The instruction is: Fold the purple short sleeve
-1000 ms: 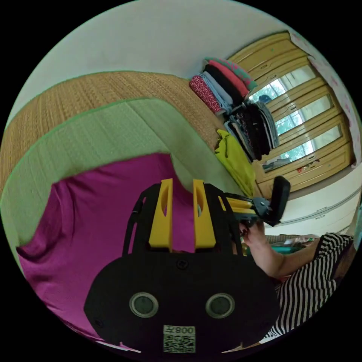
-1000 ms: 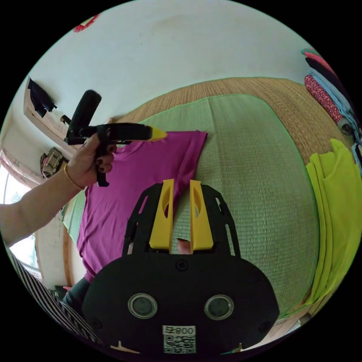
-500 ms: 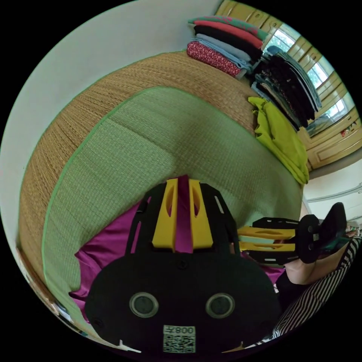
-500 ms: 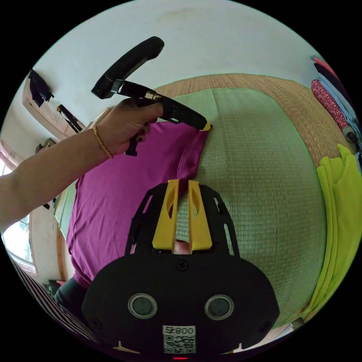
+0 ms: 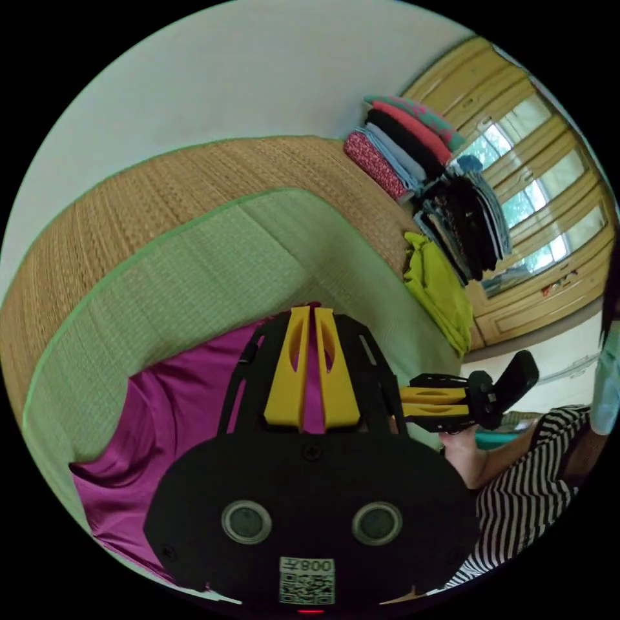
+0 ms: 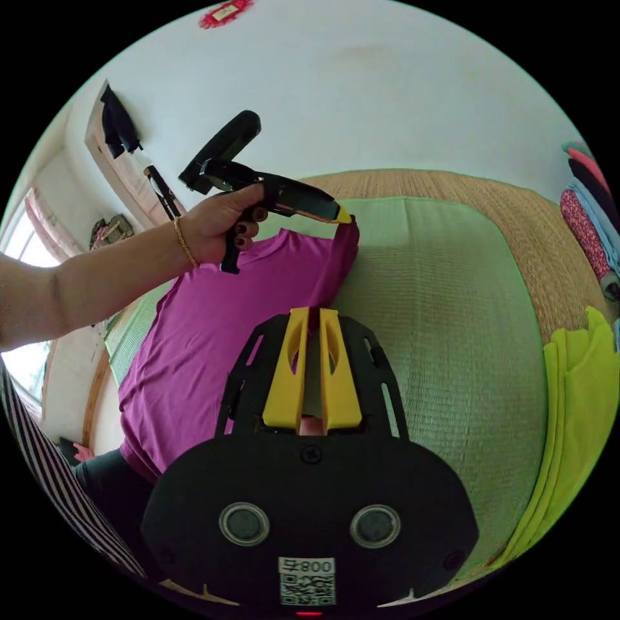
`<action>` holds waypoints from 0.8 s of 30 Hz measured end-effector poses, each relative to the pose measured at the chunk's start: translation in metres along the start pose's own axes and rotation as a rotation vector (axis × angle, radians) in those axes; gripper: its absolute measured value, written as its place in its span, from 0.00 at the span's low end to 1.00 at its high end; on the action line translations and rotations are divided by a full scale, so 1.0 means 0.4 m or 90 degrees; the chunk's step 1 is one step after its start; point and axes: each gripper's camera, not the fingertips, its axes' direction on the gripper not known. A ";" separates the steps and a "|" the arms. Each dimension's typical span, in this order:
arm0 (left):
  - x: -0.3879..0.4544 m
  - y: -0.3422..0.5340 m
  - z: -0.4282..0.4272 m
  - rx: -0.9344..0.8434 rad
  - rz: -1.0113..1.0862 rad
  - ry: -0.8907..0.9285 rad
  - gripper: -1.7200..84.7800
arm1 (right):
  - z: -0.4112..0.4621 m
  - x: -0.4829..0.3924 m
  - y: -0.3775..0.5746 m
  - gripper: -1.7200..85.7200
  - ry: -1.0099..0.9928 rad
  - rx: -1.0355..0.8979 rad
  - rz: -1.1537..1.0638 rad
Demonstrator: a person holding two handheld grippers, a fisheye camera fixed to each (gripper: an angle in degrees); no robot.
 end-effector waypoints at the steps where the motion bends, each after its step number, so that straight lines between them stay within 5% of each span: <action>1: -0.028 0.013 -0.012 0.005 -0.018 0.013 0.03 | 0.005 -0.005 -0.003 0.05 -0.003 -0.002 -0.008; 24: -0.270 0.128 -0.066 0.036 -0.112 0.031 0.04 | 0.205 -0.024 -0.081 0.02 -0.073 -0.127 -0.089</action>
